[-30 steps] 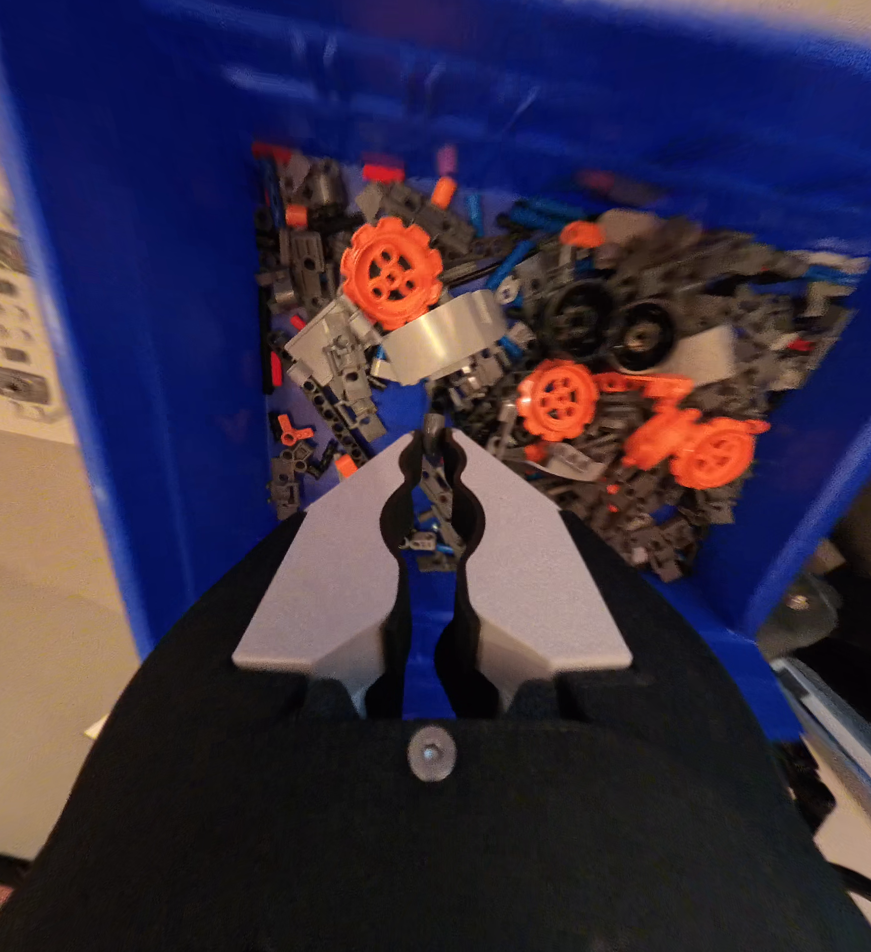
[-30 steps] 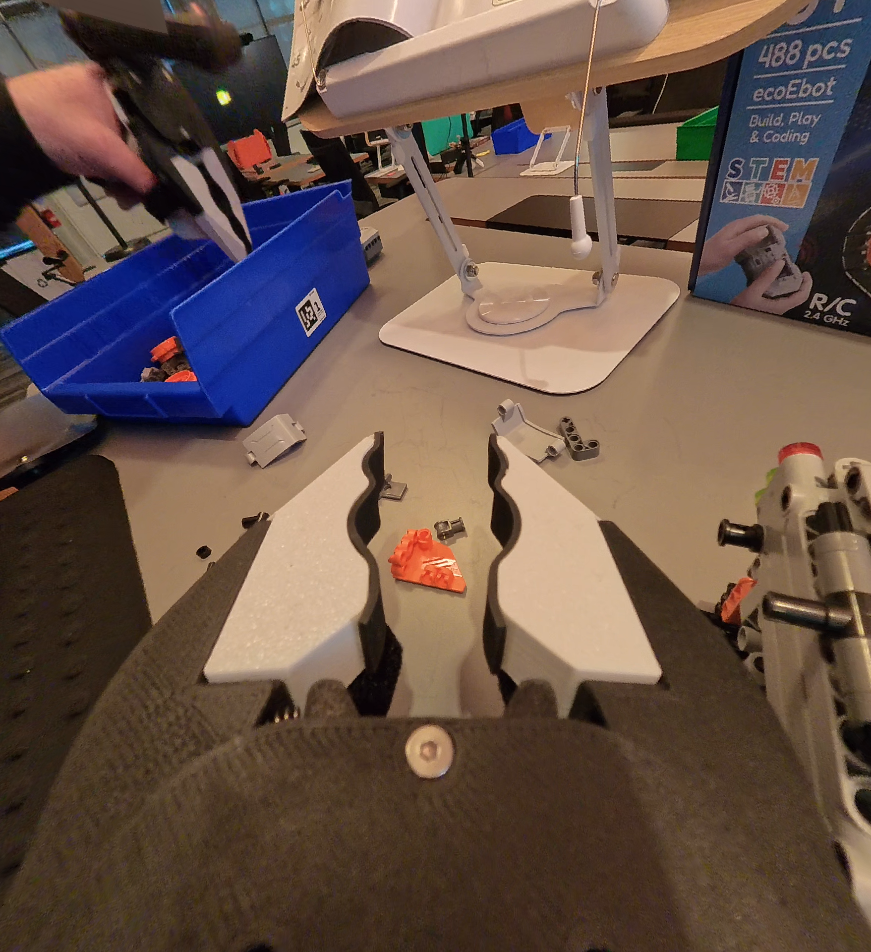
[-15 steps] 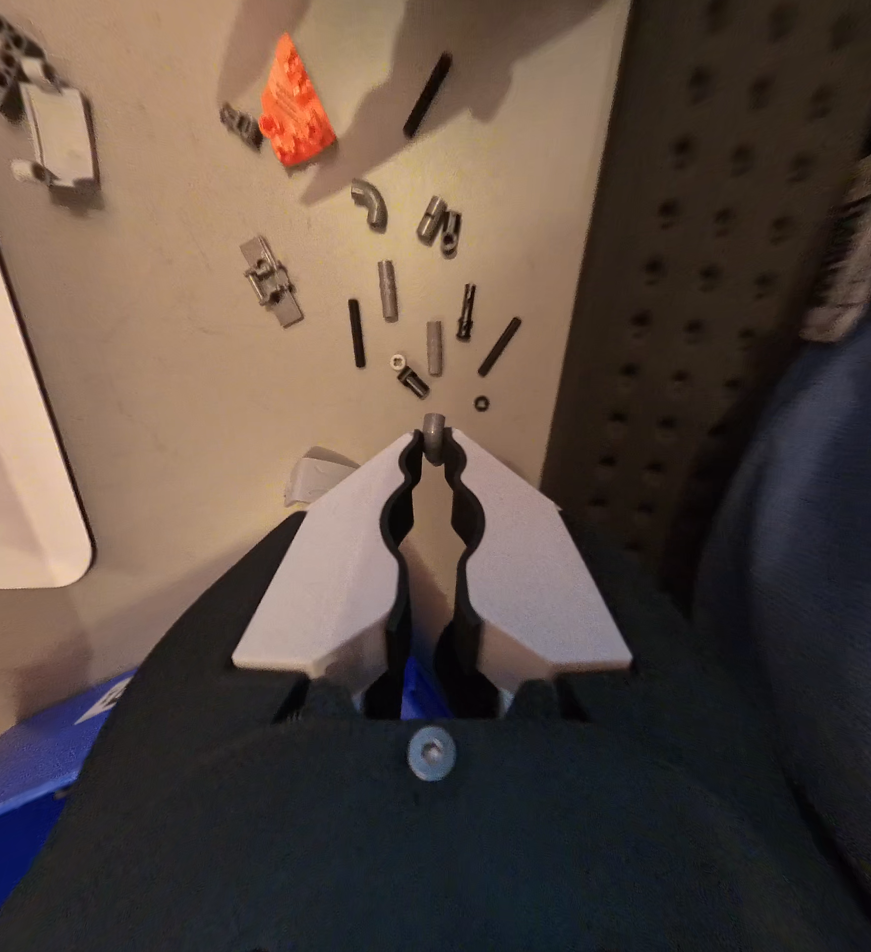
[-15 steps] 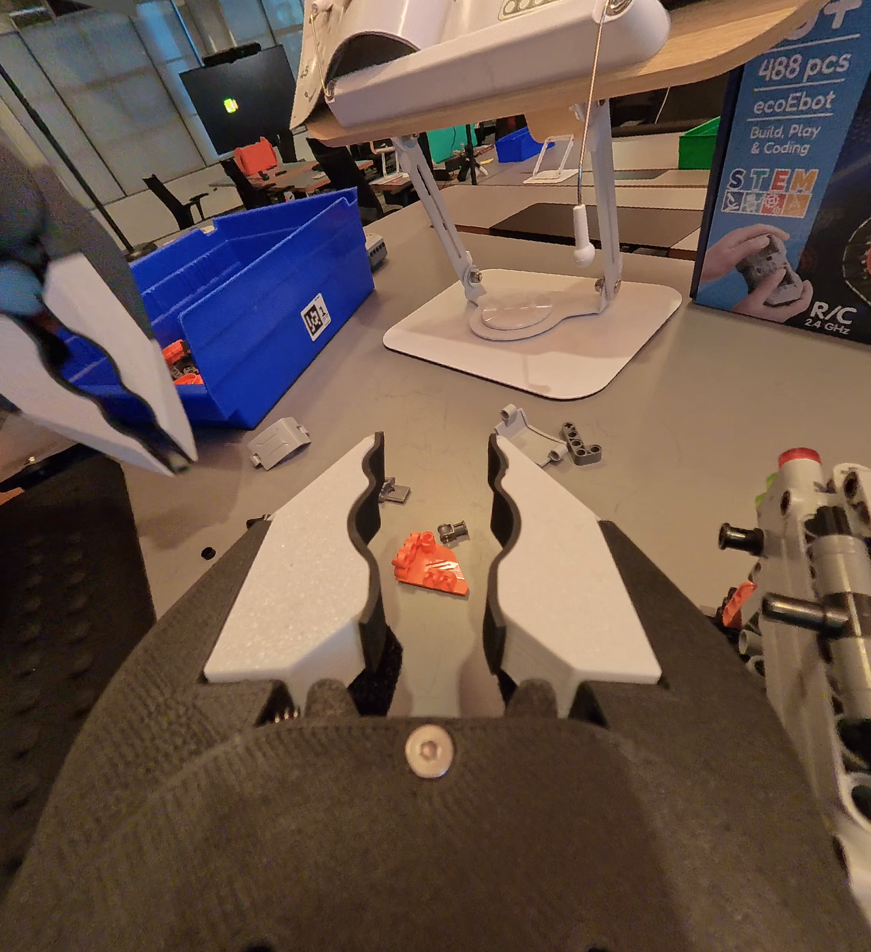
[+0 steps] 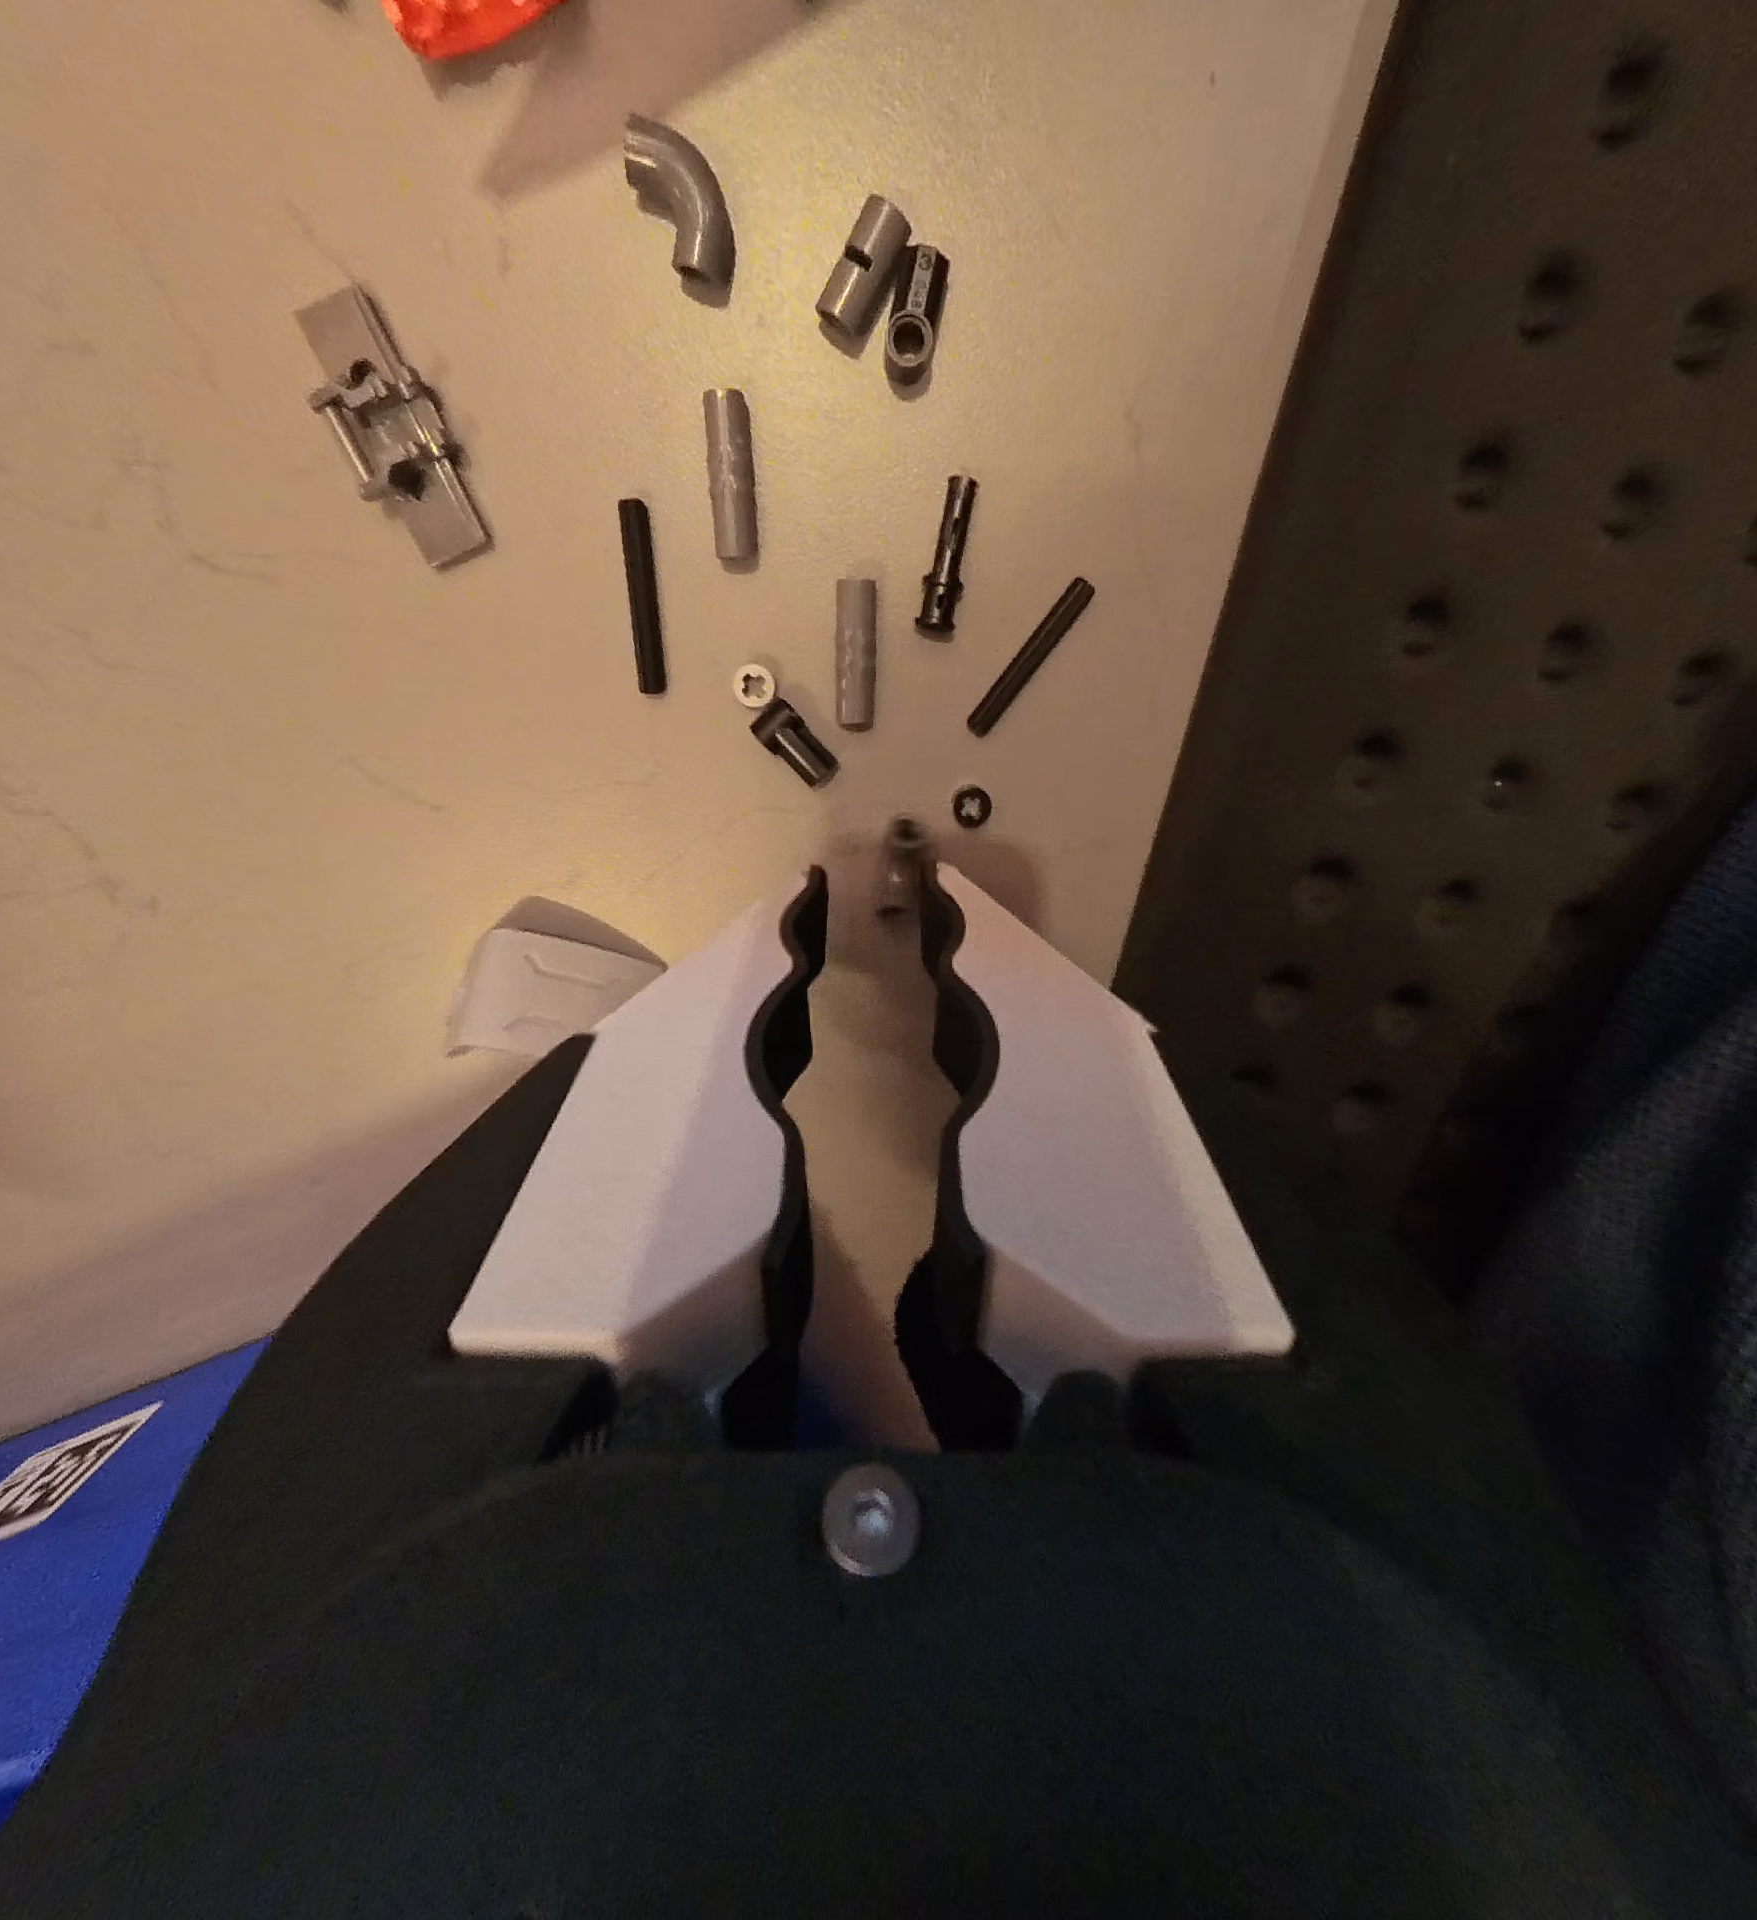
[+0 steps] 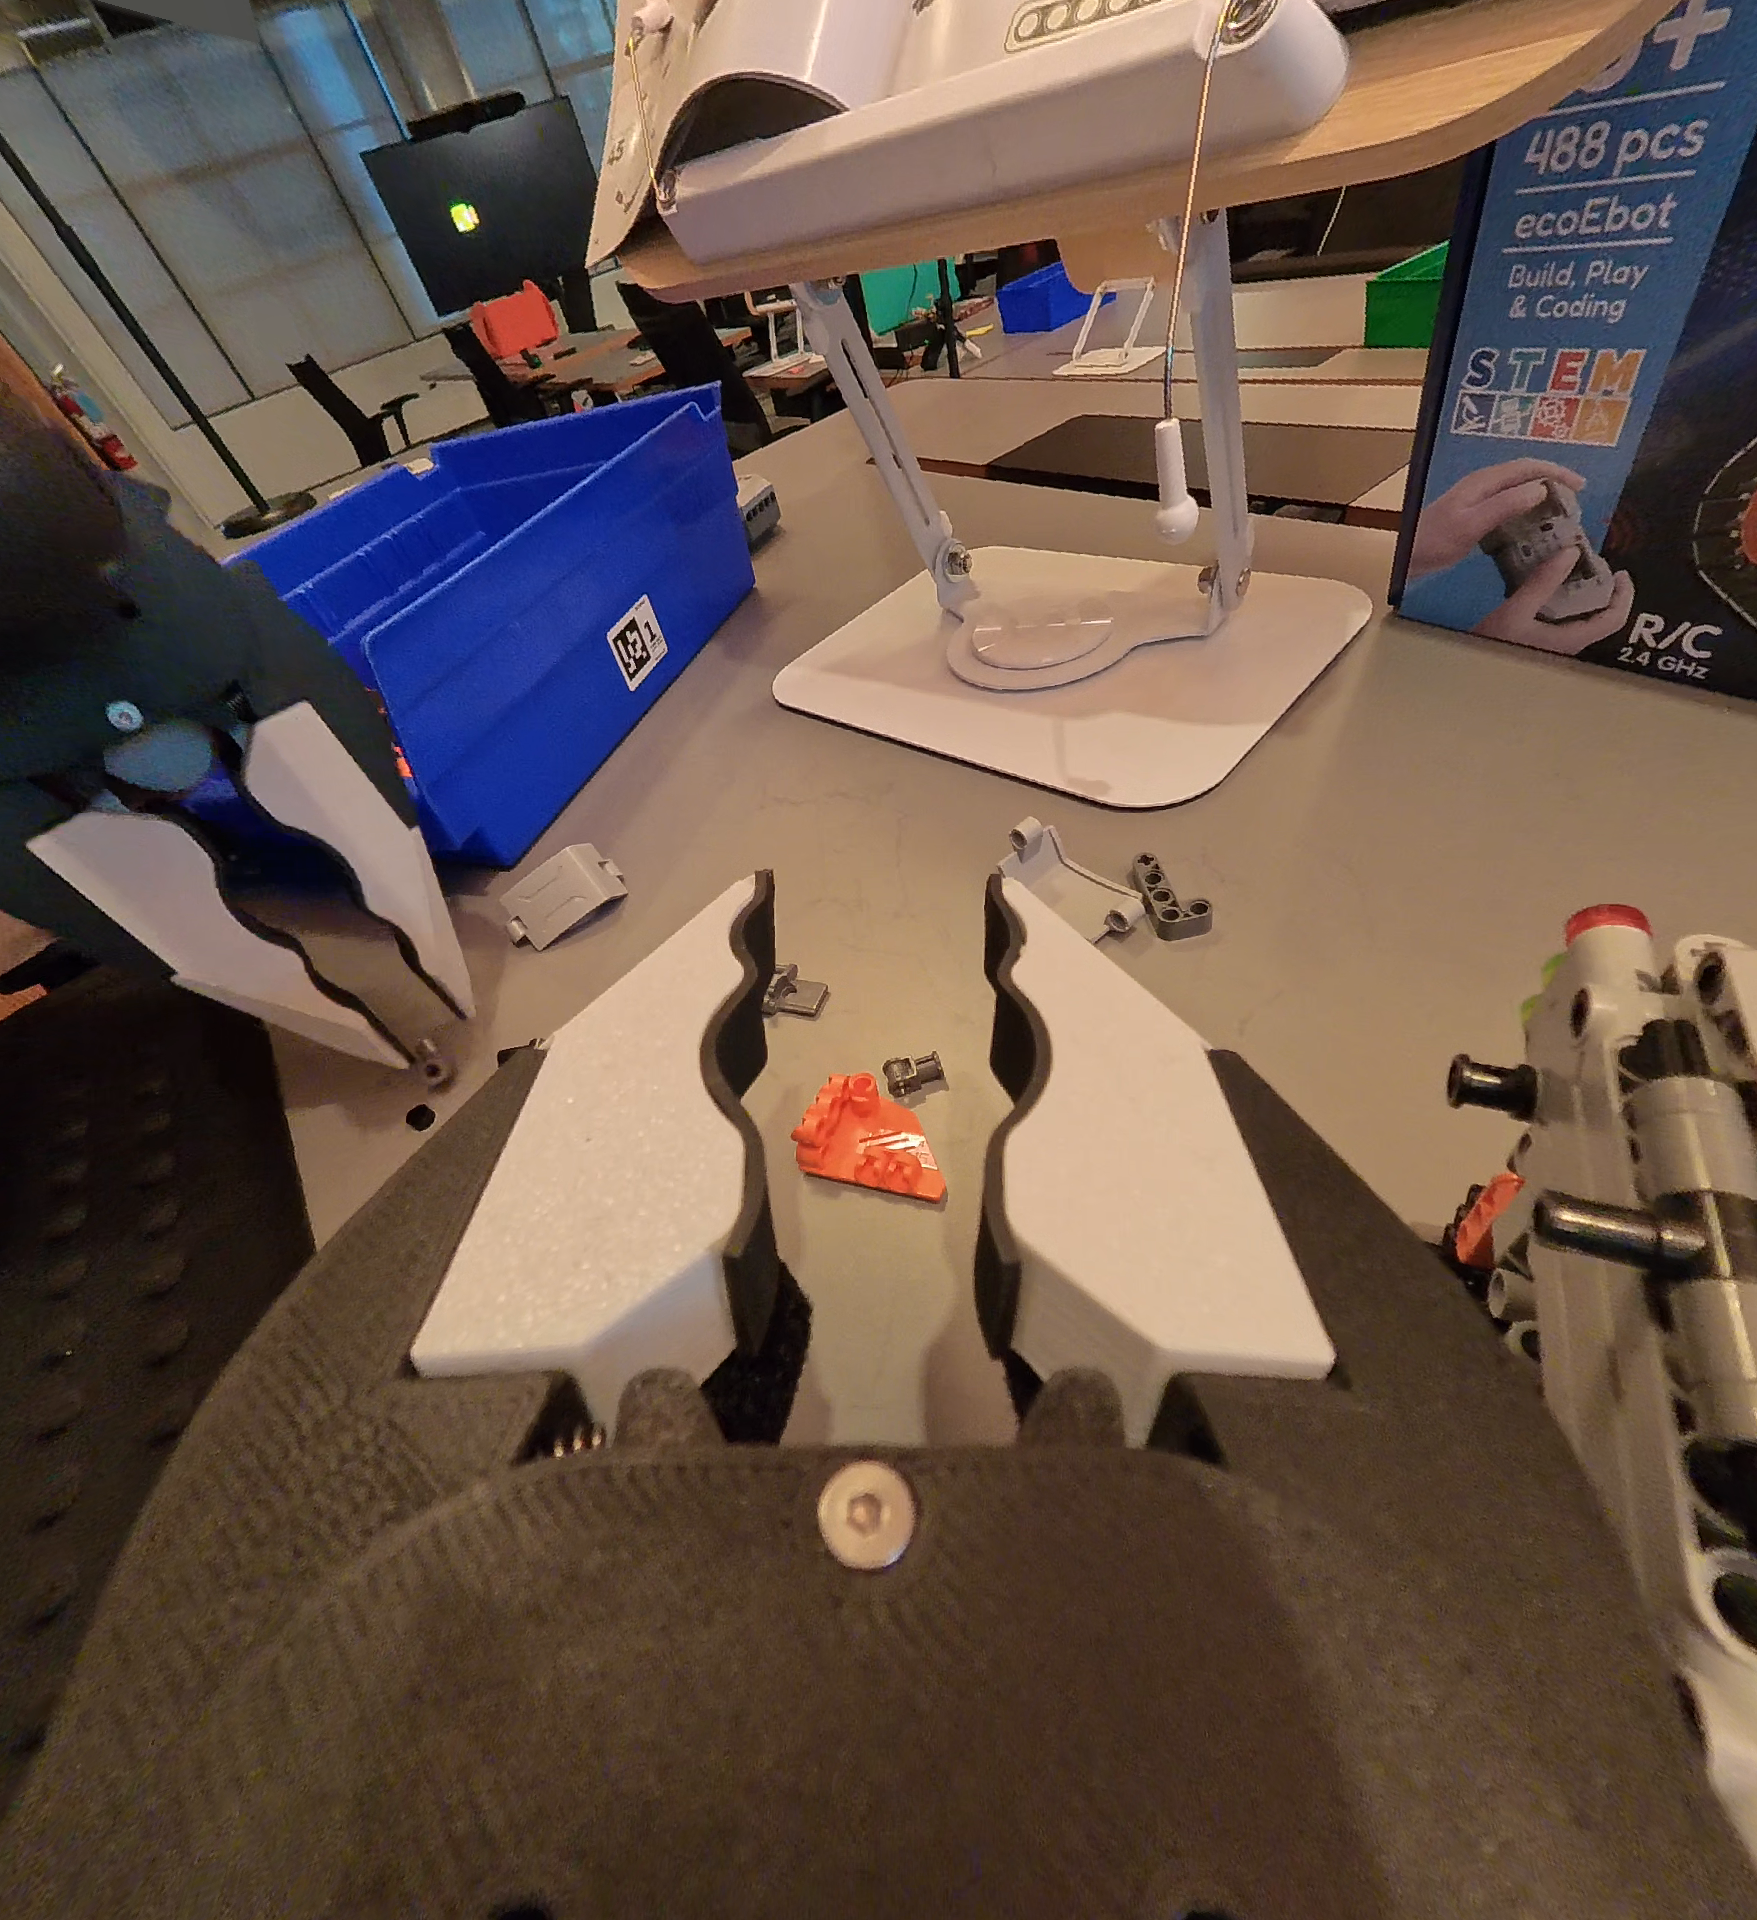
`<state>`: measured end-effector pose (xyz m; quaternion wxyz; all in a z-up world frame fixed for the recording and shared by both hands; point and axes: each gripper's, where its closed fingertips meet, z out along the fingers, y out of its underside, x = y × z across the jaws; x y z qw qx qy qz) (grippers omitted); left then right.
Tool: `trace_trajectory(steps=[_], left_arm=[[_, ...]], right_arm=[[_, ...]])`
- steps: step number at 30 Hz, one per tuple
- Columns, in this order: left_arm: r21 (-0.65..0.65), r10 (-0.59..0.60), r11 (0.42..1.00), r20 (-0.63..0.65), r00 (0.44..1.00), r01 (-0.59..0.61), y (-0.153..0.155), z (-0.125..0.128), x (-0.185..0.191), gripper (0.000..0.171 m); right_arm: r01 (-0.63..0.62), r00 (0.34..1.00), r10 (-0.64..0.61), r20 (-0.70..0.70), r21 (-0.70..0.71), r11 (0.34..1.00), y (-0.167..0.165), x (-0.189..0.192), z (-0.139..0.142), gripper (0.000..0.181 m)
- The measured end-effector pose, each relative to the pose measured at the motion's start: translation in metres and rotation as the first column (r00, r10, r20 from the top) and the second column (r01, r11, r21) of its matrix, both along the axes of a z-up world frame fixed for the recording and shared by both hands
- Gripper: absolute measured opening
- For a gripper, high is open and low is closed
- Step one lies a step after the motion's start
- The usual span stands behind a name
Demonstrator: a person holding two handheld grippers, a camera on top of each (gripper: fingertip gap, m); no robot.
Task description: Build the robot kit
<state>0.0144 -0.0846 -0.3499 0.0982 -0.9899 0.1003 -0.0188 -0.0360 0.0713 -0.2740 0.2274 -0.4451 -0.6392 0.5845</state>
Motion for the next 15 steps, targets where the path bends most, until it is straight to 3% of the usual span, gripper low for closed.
trace_trajectory(steps=[3, 7, 11, 15], left_arm=[[0.092, 0.003, 0.996, 0.073, 0.997, -0.01, 0.004, 0.029, 0.0, 0.014], [0.185, 0.037, 0.981, 0.09, 0.995, -0.053, -0.016, 0.082, -0.031, 0.012], [0.156, 0.201, 0.967, 0.011, 0.98, -0.2, -0.081, 0.114, -0.117, 0.013], [-0.016, 0.423, 0.906, -0.023, 0.906, -0.423, -0.175, 0.103, -0.197, 0.025]], right_arm=[[0.002, 1.0, -0.002, 0.001, -0.002, 1.0, 0.001, 0.0, 0.0, 0.038], [0.001, 1.0, -0.001, 0.006, -0.001, 1.0, 0.001, -0.001, -0.001, 0.038], [0.0, 1.0, 0.0, 0.01, -0.001, 1.0, 0.0, -0.001, -0.002, 0.038], [0.0, 1.0, 0.0, 0.013, 0.0, 1.0, 0.0, -0.002, -0.003, 0.038]])
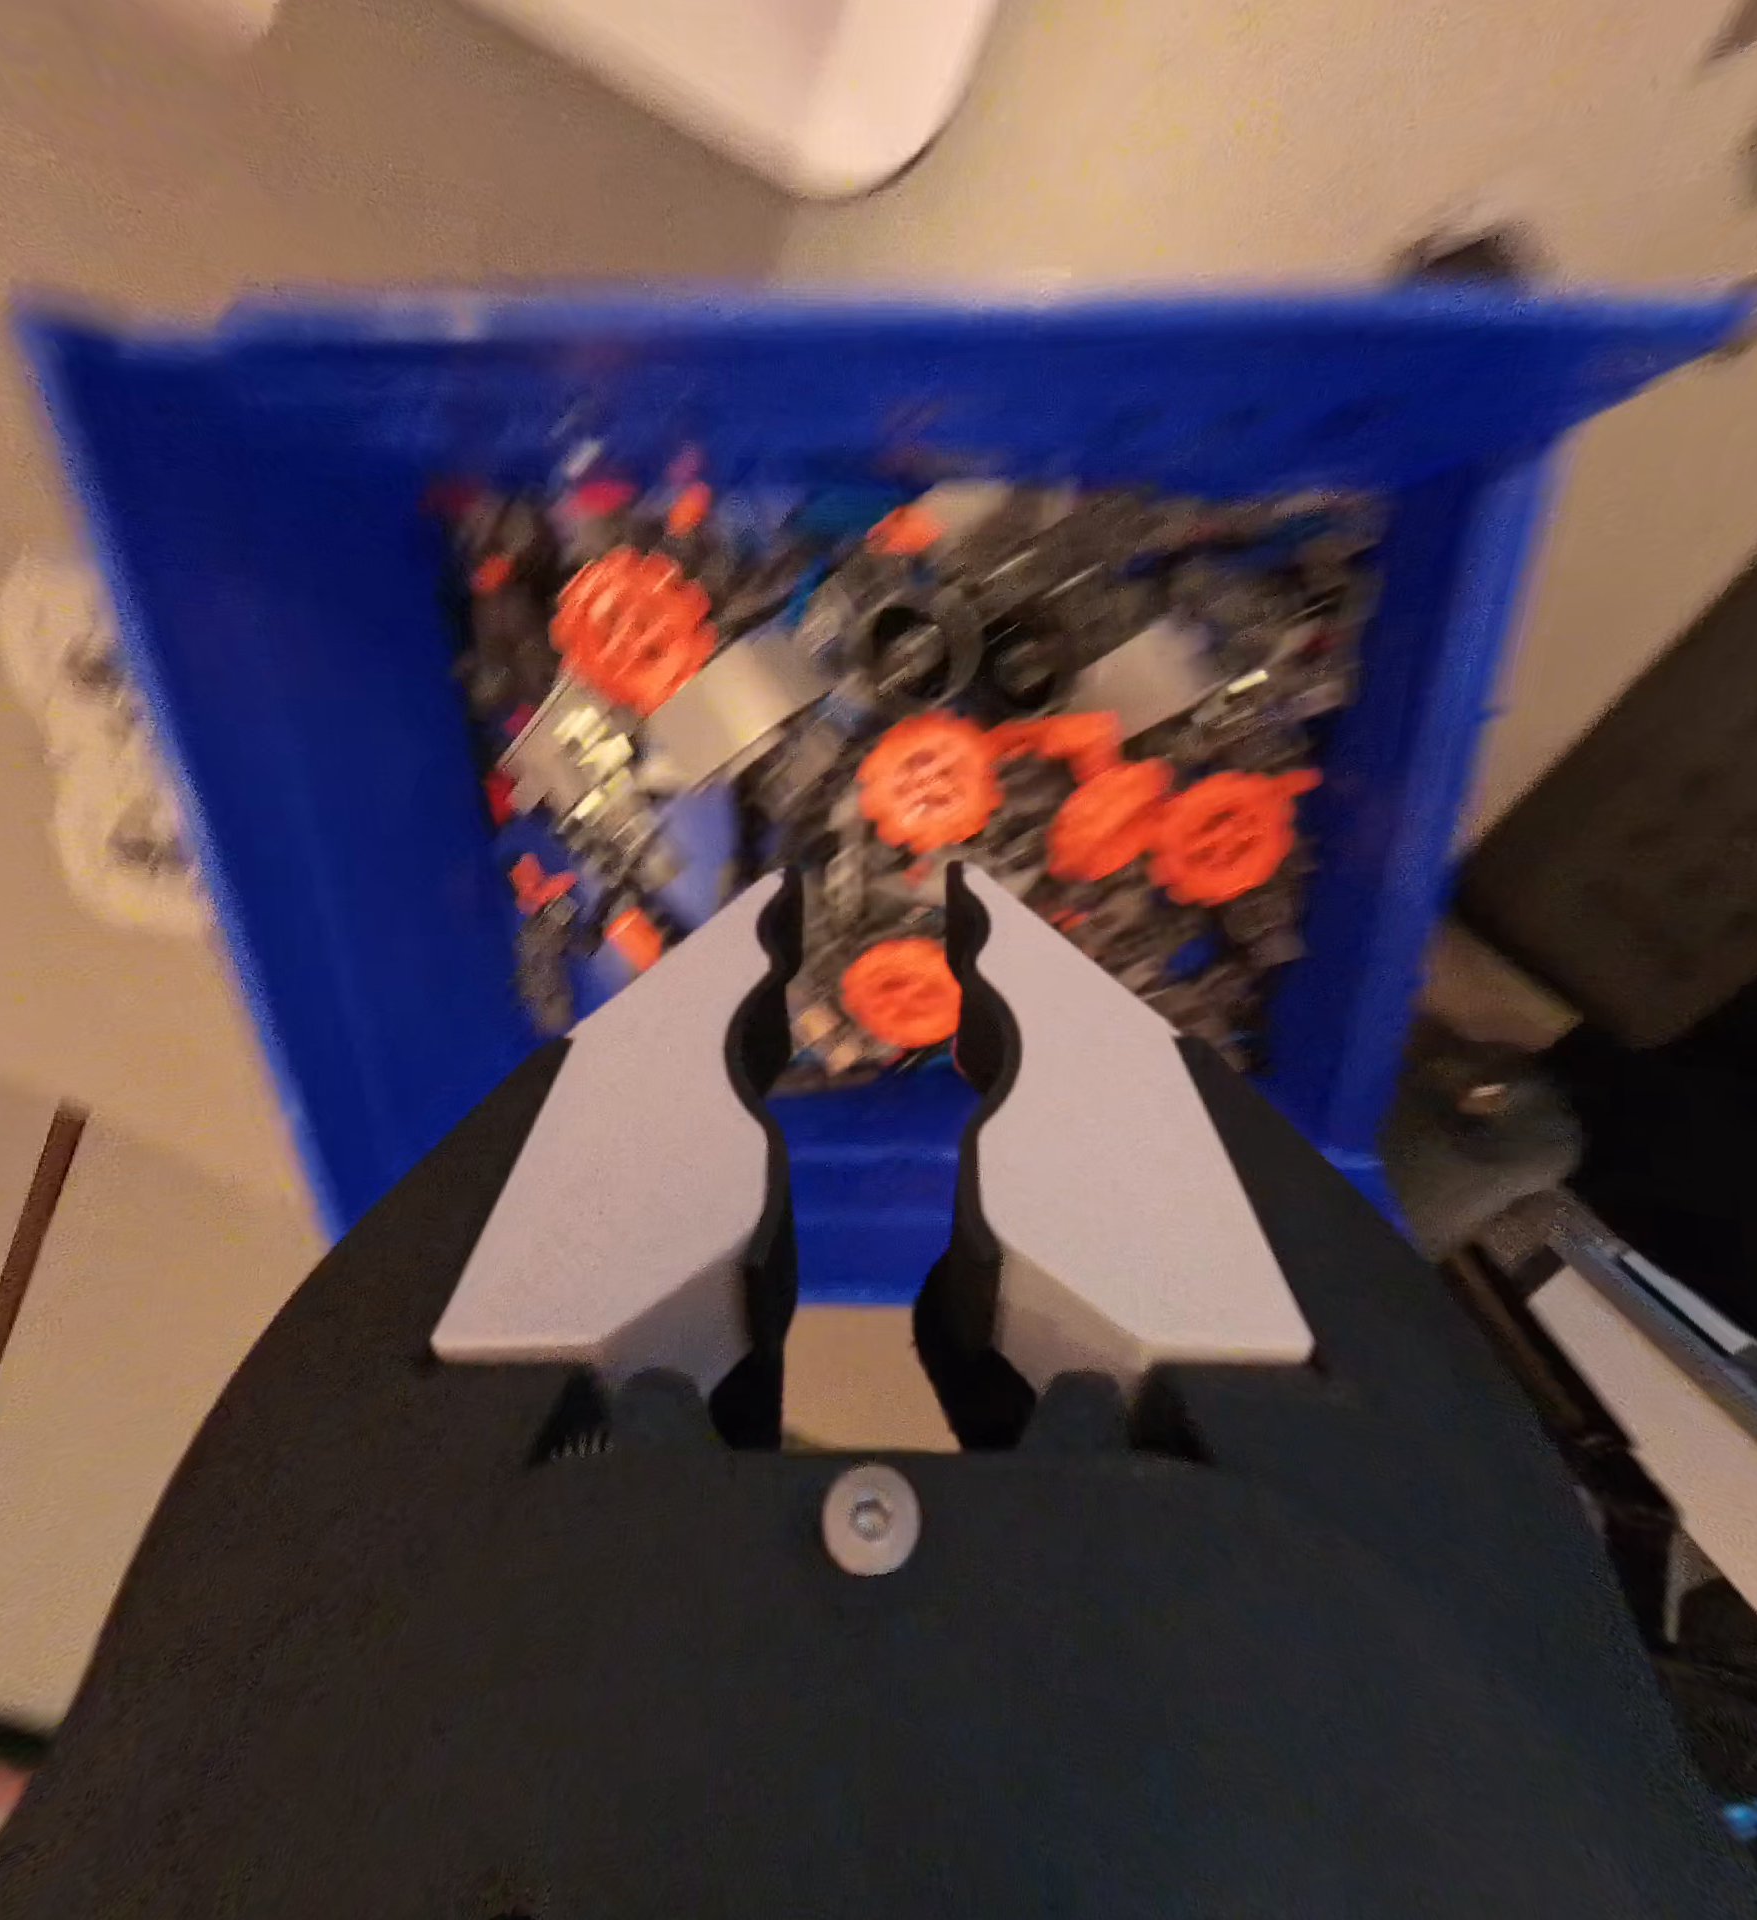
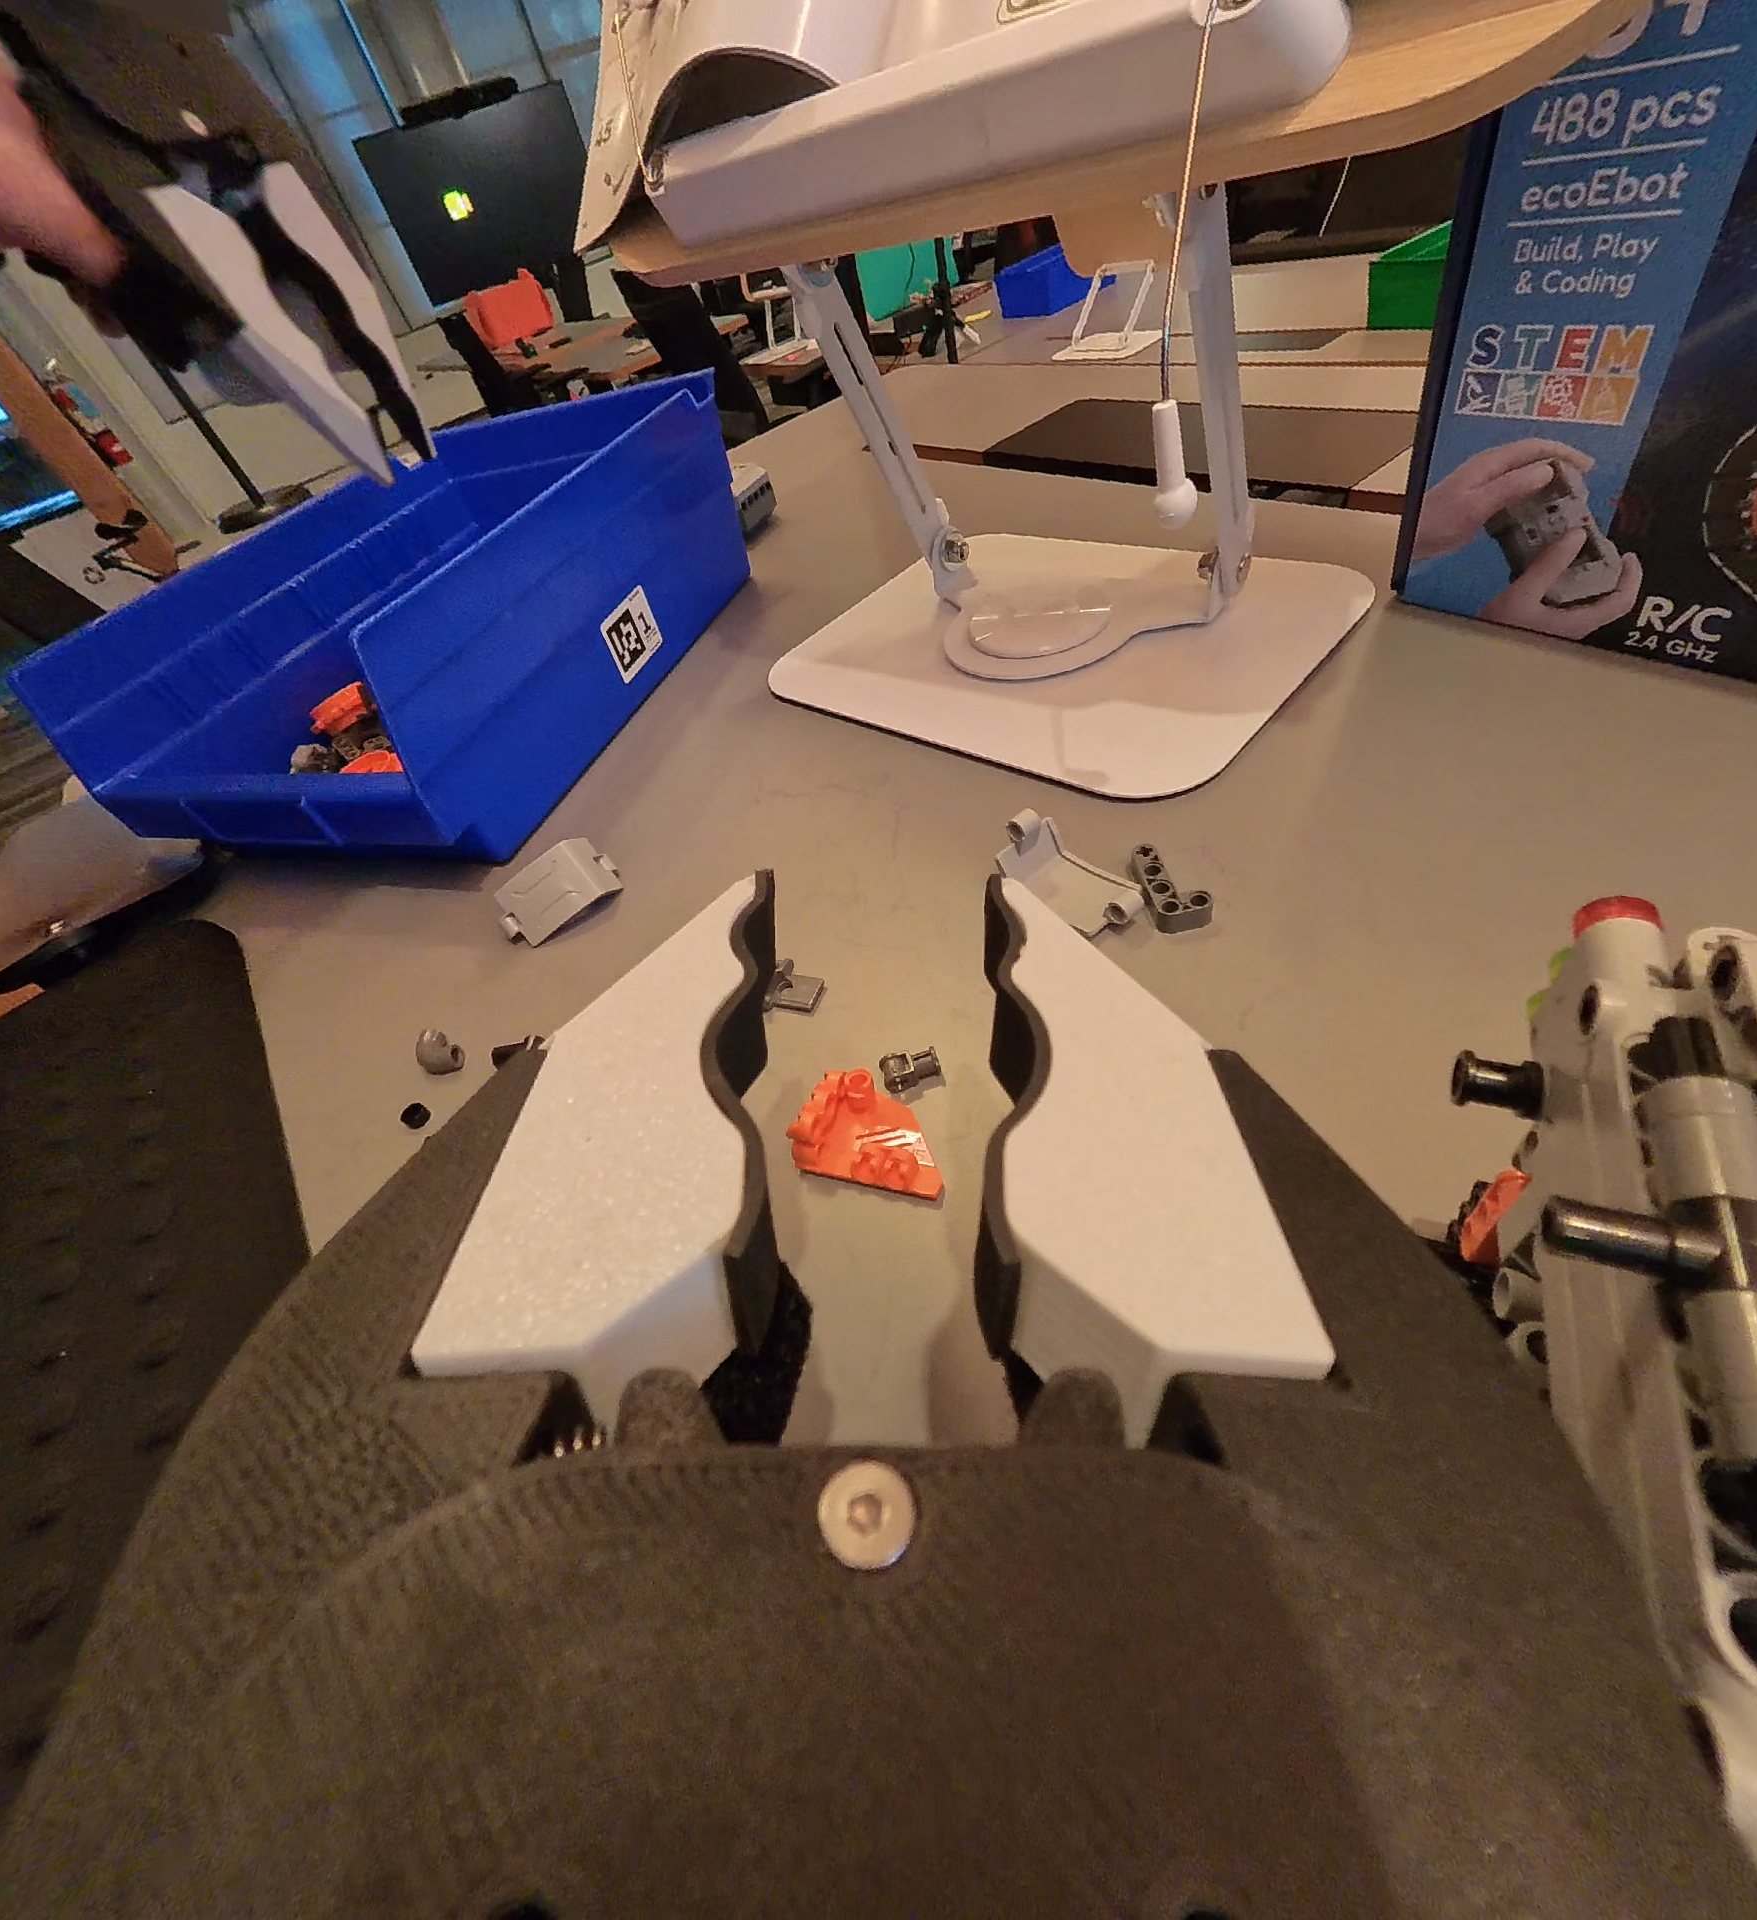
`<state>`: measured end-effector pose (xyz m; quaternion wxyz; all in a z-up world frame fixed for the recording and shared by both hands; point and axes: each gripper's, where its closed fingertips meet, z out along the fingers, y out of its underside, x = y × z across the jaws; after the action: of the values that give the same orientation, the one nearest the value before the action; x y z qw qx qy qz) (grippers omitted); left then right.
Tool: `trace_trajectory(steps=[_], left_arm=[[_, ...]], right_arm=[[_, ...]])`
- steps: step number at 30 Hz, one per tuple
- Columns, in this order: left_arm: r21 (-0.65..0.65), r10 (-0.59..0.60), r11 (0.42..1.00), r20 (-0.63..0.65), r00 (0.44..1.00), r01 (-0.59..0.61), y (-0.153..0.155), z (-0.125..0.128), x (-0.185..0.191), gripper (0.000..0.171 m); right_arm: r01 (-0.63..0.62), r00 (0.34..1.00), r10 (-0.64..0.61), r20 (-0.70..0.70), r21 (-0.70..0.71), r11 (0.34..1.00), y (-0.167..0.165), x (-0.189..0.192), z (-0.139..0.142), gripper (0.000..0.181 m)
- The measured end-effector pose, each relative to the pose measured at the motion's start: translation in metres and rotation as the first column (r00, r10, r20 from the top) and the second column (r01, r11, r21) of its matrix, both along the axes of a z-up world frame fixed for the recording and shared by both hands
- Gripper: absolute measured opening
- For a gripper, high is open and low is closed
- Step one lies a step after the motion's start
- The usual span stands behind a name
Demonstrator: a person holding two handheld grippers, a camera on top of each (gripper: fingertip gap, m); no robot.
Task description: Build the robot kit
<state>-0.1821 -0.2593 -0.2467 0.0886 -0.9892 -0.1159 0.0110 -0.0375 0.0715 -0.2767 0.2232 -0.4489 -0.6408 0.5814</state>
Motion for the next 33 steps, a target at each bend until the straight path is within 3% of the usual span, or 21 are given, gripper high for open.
trace_trajectory(steps=[2, 5, 12, 17, 19, 20, 26, 31, 33], left_arm=[[-0.105, 0.074, 0.992, 0.066, 0.995, -0.067, -0.035, -0.021, -0.015, 0.02], [-0.244, 0.078, 0.969, 0.167, 0.983, -0.036, -0.063, -0.053, -0.013, 0.021], [-0.342, 0.044, 0.938, 0.283, 0.958, 0.058, -0.069, -0.084, 0.0, 0.025], [-0.383, 0.062, 0.922, 0.301, 0.952, 0.061, -0.07, -0.101, 0.0, 0.026], [-0.374, 0.07, 0.925, 0.319, 0.945, 0.058, -0.068, -0.103, 0.002, 0.006], [-0.366, 0.066, 0.929, 0.301, 0.951, 0.052, -0.066, -0.103, -0.001, 0.006], [-0.315, 0.091, 0.949, 0.25, 0.964, -0.008, -0.065, -0.098, -0.024, 0.005], [-0.274, 0.064, 0.961, 0.095, 0.993, -0.036, -0.058, -0.09, -0.062, 0.007], [-0.262, 0.074, 0.964, 0.133, 0.988, -0.037, -0.057, -0.085, -0.056, 0.016]], right_arm=[[-0.002, 1.0, 0.002, 0.003, 0.006, 1.0, -0.001, 0.0, -0.001, 0.037], [-0.001, 1.0, 0.001, 0.005, 0.012, 1.0, -0.001, 0.0, -0.001, 0.037], [0.004, 1.0, -0.004, 0.008, 0.013, 1.0, 0.0, -0.001, -0.002, 0.037], [0.004, 1.0, -0.004, 0.009, 0.011, 1.0, 0.0, -0.001, -0.002, 0.037], [0.004, 1.0, -0.004, 0.009, 0.009, 1.0, 0.0, -0.001, -0.002, 0.037], [0.004, 1.0, -0.004, 0.009, 0.009, 1.0, 0.0, -0.001, -0.002, 0.037], [0.003, 1.0, -0.003, 0.012, 0.007, 1.0, 0.0, -0.001, -0.002, 0.037], [0.004, 1.0, -0.004, 0.012, 0.009, 1.0, 0.0, -0.001, -0.002, 0.037], [0.006, 1.0, -0.006, 0.011, 0.009, 1.0, 0.0, -0.001, -0.002, 0.037]])
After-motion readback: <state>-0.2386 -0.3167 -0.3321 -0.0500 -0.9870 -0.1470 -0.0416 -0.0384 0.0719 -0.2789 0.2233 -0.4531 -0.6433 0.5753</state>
